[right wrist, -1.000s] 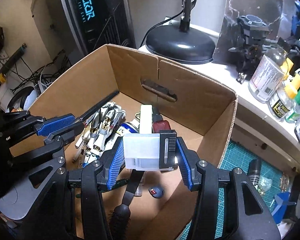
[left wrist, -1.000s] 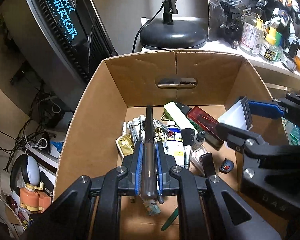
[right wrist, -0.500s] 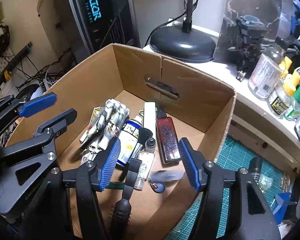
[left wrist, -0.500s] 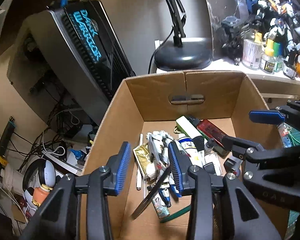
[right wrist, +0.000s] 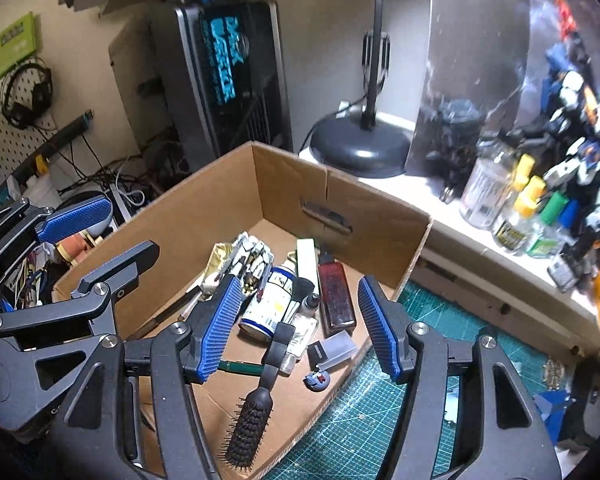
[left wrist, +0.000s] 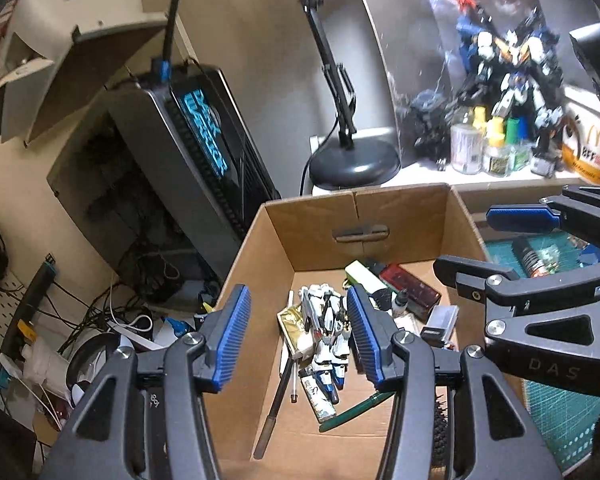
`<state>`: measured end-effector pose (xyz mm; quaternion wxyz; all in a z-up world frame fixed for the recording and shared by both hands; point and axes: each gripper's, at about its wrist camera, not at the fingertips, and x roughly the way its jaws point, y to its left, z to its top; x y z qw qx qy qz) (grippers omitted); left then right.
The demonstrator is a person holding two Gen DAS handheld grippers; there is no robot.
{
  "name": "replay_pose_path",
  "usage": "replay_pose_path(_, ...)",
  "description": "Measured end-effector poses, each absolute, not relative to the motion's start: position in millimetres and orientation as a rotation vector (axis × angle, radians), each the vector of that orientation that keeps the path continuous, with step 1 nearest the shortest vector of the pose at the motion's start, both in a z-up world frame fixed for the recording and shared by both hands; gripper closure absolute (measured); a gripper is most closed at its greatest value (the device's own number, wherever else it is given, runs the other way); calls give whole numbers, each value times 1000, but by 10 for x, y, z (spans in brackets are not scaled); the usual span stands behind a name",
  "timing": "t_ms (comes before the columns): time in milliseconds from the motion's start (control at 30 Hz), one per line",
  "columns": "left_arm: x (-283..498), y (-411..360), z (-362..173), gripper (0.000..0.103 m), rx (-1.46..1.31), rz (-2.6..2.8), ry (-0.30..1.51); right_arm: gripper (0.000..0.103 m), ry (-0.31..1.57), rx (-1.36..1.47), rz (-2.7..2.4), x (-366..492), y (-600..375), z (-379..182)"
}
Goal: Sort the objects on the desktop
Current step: 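Withdraw both open grippers from the box back over the cutting mat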
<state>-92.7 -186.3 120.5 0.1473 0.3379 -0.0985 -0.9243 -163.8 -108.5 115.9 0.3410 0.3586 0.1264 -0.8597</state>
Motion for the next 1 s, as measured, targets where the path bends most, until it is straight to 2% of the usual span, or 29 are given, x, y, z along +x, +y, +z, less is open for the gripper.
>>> replay_pose_path(200, -683, -1749, 1424, 41, 853, -2693, -289, 43, 320, 841, -2276, -1364, -898, 1435)
replay_pose_path(333, -482, -1649, 1567, 34, 714, -2718, -270, 37, 294, 778, -2299, -1174, -715, 1591)
replay_pose_path(533, -243, -1482, 1693, 30, 614, -2767, -240, 36, 291, 649, -2358, -826, -425, 1769)
replay_pose_path(633, -157, -1398, 1719, 27, 577, -2796, -217, 29, 286, 585, -2389, -673, -276, 1823)
replay_pose_path(1000, 25, -1141, 1589, 21, 512, -2886, -124, 29, 246, 475, -2511, -325, 321, 1885)
